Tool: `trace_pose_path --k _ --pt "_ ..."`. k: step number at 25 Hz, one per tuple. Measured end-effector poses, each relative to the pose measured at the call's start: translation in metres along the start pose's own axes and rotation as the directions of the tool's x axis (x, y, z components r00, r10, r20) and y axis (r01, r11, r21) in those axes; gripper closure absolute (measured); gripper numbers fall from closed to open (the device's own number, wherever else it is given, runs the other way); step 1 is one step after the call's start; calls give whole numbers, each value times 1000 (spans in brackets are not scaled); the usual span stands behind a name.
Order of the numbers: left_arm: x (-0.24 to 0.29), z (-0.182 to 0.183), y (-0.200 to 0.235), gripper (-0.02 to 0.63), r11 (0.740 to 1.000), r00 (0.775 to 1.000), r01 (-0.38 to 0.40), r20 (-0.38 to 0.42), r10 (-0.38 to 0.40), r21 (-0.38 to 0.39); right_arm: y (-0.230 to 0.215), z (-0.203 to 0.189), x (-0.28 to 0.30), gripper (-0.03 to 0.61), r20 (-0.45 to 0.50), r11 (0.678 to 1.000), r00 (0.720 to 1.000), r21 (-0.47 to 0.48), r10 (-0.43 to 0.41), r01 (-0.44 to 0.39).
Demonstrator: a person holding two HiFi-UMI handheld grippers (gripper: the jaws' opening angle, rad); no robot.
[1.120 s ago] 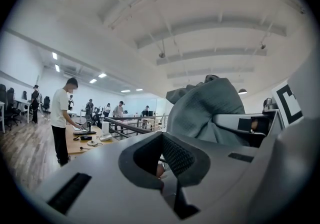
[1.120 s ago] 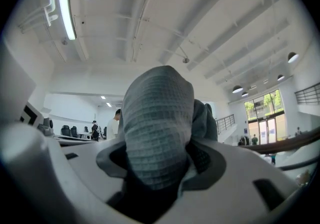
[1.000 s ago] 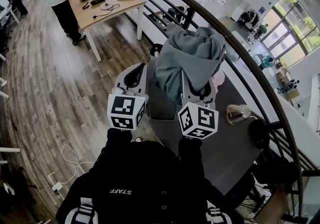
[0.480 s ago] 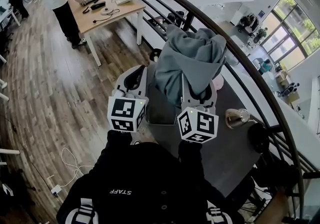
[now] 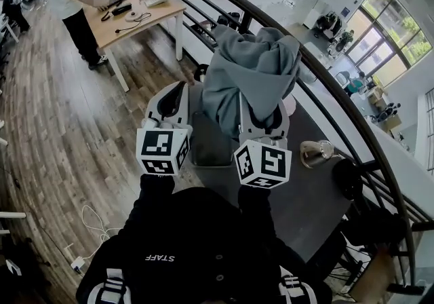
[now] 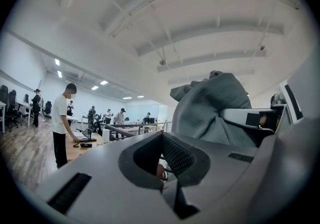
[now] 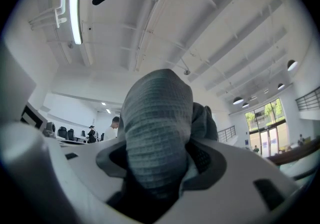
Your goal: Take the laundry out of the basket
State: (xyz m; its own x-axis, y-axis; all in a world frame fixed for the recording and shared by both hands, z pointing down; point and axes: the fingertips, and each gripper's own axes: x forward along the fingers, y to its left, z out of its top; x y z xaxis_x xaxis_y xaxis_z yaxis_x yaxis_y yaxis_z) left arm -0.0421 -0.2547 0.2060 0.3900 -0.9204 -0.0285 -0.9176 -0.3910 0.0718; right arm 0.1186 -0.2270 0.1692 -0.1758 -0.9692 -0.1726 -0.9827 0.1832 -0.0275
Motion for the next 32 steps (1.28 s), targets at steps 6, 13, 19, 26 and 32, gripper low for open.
trace_pose_path --k 6,13,19,26,32 --pt "3 7 -10 612 999 999 40 21 -40 -2 0 5 -3 298 23 1000 1000 -10 -20 20" --pt "8 2 -18 612 999 999 51 10 -51 3 -5 2 -2 298 16 1000 1000 -16 -24 25" --pt "6 -1 -14 612 999 999 49 5 -49 -4 -4 -2 -2 298 5 999 1000 -18 -29 29" --pt "6 0 -10 612 999 999 43 3 -43 -7 -1 -1 0 298 -2 999 1000 -19 -27 27" --pt "8 -1 -11 612 999 999 42 5 -42 -2 -4 0 1 298 5 999 1000 -24 -28 28"
